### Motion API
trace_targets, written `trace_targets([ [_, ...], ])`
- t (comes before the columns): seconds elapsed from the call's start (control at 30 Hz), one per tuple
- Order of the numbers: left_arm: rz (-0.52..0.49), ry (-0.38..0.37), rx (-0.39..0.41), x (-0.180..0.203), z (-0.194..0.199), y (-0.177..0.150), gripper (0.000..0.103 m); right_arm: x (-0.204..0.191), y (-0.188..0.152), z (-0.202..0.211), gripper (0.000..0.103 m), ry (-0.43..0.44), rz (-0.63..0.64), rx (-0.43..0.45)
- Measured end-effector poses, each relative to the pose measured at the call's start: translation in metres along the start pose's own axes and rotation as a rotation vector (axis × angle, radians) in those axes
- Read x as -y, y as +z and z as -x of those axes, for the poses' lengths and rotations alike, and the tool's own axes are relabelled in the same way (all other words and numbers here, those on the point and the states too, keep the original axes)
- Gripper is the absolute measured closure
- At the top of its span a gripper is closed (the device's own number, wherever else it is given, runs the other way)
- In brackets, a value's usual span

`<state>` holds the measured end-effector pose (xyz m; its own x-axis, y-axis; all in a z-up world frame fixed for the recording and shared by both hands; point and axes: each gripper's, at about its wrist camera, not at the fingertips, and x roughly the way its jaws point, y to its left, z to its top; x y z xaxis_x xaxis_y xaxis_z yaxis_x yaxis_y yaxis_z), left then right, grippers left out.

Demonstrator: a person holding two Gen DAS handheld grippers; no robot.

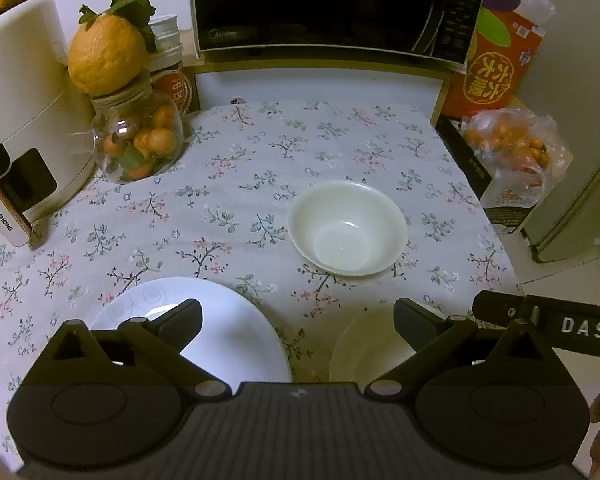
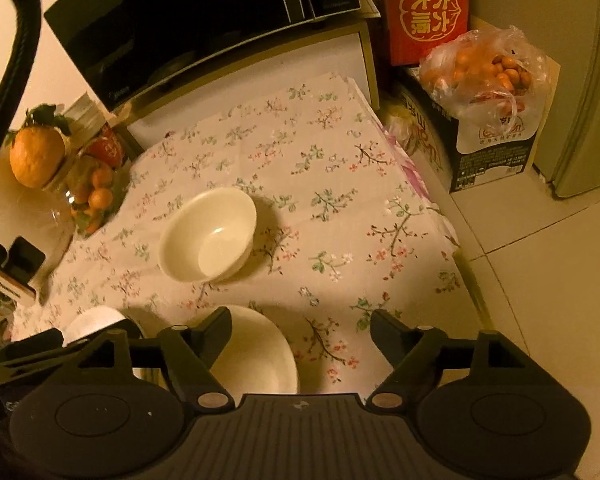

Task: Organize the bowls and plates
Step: 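Move both grippers to the remaining cream bowl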

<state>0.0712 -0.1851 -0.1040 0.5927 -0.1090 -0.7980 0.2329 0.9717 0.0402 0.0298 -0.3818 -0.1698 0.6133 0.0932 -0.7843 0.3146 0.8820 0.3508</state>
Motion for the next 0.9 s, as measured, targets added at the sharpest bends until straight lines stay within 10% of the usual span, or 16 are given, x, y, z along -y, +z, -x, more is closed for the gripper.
trace_targets([
  [0.37, 0.067, 0.059, -0.006, -0.024, -0.02, 0.023, 0.0, -0.005, 0.018, -0.006, 0.009, 0.005, -0.023, 0.076],
  [0.9, 0.077, 0.063, -0.024, -0.03, -0.059, 0.035, 0.003, -0.006, 0.037, -0.05, 0.017, 0.071, -0.124, 0.009],
])
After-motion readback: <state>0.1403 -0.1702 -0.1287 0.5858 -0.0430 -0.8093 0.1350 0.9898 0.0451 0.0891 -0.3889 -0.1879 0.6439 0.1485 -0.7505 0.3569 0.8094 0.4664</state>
